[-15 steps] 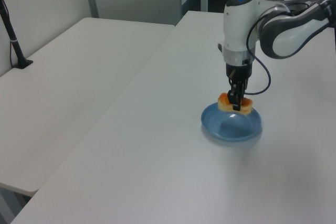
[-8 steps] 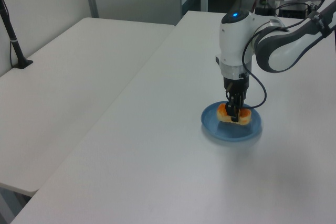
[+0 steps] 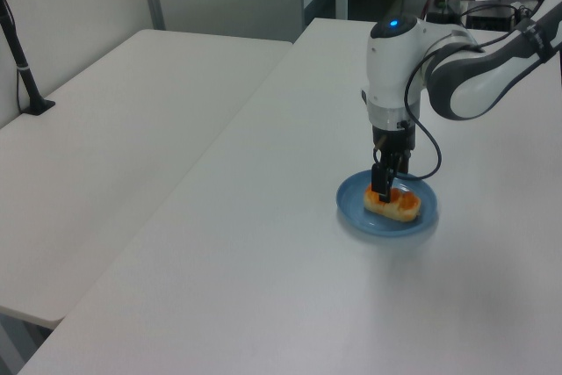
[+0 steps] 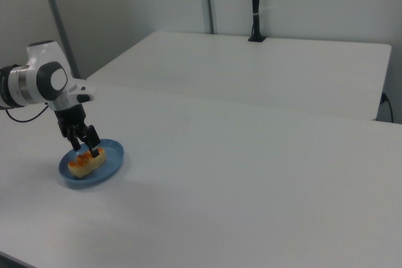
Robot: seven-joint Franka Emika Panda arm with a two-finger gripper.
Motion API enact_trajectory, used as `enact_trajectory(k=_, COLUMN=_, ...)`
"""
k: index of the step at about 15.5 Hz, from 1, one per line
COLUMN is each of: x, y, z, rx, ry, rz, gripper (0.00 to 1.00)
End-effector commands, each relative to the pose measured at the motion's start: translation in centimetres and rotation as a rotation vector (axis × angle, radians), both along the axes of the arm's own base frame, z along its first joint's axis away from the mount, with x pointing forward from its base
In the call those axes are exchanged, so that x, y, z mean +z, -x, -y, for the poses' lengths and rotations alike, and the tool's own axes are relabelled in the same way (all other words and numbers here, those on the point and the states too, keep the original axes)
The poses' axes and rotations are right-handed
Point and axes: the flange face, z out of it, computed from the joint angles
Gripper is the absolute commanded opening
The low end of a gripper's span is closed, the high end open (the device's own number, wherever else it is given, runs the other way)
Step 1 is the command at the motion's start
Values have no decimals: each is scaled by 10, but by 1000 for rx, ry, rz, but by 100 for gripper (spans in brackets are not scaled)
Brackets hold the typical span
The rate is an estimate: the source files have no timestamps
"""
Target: Put the bread on a plate
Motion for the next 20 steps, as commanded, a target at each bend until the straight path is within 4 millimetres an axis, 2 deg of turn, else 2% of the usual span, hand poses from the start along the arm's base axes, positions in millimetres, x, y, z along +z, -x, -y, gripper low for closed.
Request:
enact_trajectory(k=1, x=79, y=-12, z=35, rx=-62, ry=17, rz=33, gripper=100)
enact_trajectory(k=6, x=191, y=-29, z=100, rx=6, ry=-26, rz=26, gripper=100)
enact_trajectory(k=11, x=273, y=-17, z=189, rx=101, ry=-28, rz=45, gripper=100)
enact_trajectory(k=15, x=304, y=4, z=253, rx=128, ry=-32, rz=52, gripper=100)
enact_trajectory(k=16, x=308, y=7, z=262, rx=126, ry=-32, rz=44, gripper=100)
enact_trajectory(k=20, x=306, y=12, z=262, rx=130, ry=-29, rz=-2, gripper=100)
